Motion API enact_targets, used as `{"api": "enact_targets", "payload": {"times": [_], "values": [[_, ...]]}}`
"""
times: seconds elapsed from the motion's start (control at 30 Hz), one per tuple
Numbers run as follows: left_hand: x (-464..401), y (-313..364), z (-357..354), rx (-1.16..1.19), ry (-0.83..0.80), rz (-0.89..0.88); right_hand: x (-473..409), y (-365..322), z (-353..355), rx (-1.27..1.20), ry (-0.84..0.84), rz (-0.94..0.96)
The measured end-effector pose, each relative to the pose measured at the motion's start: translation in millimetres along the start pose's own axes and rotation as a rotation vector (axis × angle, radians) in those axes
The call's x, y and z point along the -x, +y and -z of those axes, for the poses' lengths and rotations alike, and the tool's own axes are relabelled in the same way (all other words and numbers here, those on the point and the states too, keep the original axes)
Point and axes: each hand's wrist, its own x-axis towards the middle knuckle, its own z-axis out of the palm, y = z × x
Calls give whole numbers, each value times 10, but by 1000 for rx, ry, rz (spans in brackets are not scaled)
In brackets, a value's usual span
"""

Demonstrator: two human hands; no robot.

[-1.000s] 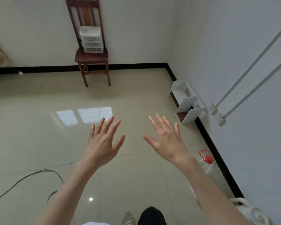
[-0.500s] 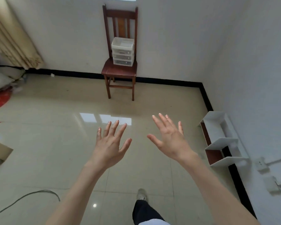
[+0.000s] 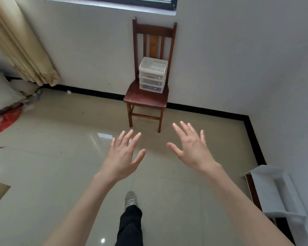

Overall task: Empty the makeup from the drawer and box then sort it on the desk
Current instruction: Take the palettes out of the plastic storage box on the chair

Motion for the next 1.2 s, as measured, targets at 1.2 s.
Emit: {"api": "enact_targets", "payload": {"times": [1.2], "values": [[-7361,-1657,-373,86,-306,153,-7520,1109,83,85,-228,3]]}}
